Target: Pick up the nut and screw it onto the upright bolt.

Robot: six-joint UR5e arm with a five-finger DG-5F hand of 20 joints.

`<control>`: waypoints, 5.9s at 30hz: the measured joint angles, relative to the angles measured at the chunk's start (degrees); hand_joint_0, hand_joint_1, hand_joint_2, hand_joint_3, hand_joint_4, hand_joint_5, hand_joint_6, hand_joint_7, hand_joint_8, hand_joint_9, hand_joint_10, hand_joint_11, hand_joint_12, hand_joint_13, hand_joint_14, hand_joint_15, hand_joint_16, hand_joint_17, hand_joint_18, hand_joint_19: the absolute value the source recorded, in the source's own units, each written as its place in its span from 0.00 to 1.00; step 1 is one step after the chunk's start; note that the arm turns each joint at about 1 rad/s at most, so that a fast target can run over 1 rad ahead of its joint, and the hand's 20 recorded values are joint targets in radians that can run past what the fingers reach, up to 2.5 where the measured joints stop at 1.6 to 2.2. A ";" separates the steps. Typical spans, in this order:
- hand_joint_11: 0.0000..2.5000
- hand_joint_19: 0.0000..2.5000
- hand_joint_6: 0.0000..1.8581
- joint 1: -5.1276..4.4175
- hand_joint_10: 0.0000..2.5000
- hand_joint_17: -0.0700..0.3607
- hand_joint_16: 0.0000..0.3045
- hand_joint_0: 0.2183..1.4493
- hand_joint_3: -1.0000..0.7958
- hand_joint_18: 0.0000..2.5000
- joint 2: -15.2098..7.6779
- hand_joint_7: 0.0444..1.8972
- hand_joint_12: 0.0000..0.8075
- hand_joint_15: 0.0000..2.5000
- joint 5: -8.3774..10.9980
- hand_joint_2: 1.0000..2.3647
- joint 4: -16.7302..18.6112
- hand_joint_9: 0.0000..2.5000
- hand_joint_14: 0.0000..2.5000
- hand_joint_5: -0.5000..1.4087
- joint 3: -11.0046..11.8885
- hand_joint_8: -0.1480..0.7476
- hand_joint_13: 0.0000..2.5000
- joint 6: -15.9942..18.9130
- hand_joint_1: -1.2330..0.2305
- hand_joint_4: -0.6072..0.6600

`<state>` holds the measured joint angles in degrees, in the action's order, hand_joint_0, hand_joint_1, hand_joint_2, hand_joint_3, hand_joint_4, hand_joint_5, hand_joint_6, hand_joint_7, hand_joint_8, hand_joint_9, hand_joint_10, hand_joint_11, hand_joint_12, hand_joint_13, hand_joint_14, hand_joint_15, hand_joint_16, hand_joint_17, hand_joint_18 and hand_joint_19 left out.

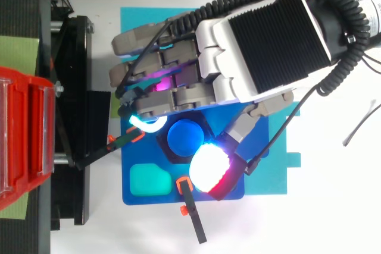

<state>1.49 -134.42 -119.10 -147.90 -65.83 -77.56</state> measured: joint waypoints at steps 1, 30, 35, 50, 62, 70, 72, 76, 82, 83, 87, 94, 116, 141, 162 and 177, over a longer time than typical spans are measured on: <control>0.00 0.01 0.28 0.06 0.00 0.31 0.09 0.26 0.28 0.16 0.00 0.78 0.32 0.00 -0.02 0.00 0.05 0.40 0.00 0.27 0.00 0.46 0.25 0.01 0.71 0.62; 0.00 0.04 0.40 1.94 0.00 0.23 0.04 0.27 0.28 0.28 0.02 0.56 0.19 0.01 -1.24 0.00 0.23 0.57 0.00 0.28 0.04 0.45 0.40 0.04 0.69 0.54; 0.01 0.04 0.40 2.24 0.00 0.22 0.04 0.27 0.28 0.29 0.03 0.56 0.19 0.01 -1.90 0.00 0.38 0.58 0.00 0.28 0.07 0.45 0.41 0.04 0.70 0.54; 0.01 0.04 0.27 2.92 0.00 0.27 0.06 0.26 0.28 0.26 0.04 0.70 0.25 0.00 -3.01 0.00 0.19 0.51 0.00 0.26 2.76 0.47 0.36 0.04 0.72 0.61; 0.00 0.02 0.27 2.76 0.00 0.31 0.09 0.25 0.28 0.15 -0.01 0.44 0.30 0.00 -3.60 0.00 -1.18 0.38 0.00 0.22 5.14 0.42 0.23 -0.01 0.74 0.64; 0.00 0.01 0.27 1.72 0.00 0.32 0.10 0.24 0.28 0.10 -0.01 0.44 0.32 0.00 -1.54 0.00 1.05 0.35 0.00 0.23 1.91 0.42 0.20 -0.07 0.76 0.67; 0.00 0.01 0.27 1.41 0.00 0.32 0.10 0.24 0.28 0.10 -0.01 0.45 0.32 0.00 -1.12 0.00 1.87 0.35 0.00 0.23 0.93 0.42 0.20 -0.02 0.76 0.67; 0.00 0.01 0.27 1.08 0.00 0.32 0.10 0.24 0.28 0.10 -0.02 0.47 0.33 0.00 -0.84 0.00 2.42 0.34 0.00 0.23 0.27 0.42 0.19 0.03 0.76 0.68; 0.00 0.01 0.27 0.80 0.00 0.32 0.10 0.25 0.28 0.10 -0.04 0.55 0.33 0.00 -0.79 0.00 2.24 0.35 0.00 0.25 0.11 0.44 0.20 -0.06 0.76 0.66; 0.00 0.02 0.27 0.76 0.00 0.32 0.10 0.25 0.28 0.11 -0.04 0.58 0.33 0.00 -0.79 0.00 2.14 0.35 0.00 0.25 0.11 0.43 0.20 -0.09 0.76 0.64; 0.00 0.02 0.27 0.72 0.00 0.32 0.10 0.25 0.28 0.11 -0.04 0.64 0.33 0.00 -0.78 0.00 1.70 0.36 0.00 0.26 0.09 0.44 0.21 -0.13 0.75 0.62; 0.00 0.02 0.27 0.56 0.00 0.31 0.09 0.26 0.28 0.11 -0.05 0.67 0.32 0.00 -0.73 0.00 0.33 0.37 0.00 0.27 0.03 0.45 0.21 -0.32 0.74 0.61; 0.00 0.04 0.31 1.26 0.00 0.29 0.08 0.26 0.28 0.19 -0.05 0.67 0.27 0.00 -0.94 0.00 0.30 0.47 0.00 0.29 -0.01 0.46 0.28 -0.33 0.71 0.60; 0.00 0.04 0.27 2.97 0.00 0.28 0.08 0.26 0.28 0.21 0.00 0.62 0.27 0.00 -3.05 0.00 0.60 0.48 0.00 0.26 1.90 0.44 0.30 -0.23 0.74 0.63; 0.00 0.03 0.27 1.15 0.00 0.31 0.10 0.25 0.28 0.14 -0.11 0.37 0.30 0.00 -1.25 0.00 1.44 0.36 0.00 0.22 3.40 0.40 0.23 -0.59 0.75 0.66; 0.00 0.03 0.27 -0.33 0.00 0.32 0.10 0.25 0.28 0.13 -0.24 0.46 0.32 0.00 0.84 0.00 3.93 0.35 0.00 0.23 -0.29 0.42 0.22 -0.63 0.76 0.68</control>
<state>1.15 -134.66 -118.26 -143.97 -66.12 -78.19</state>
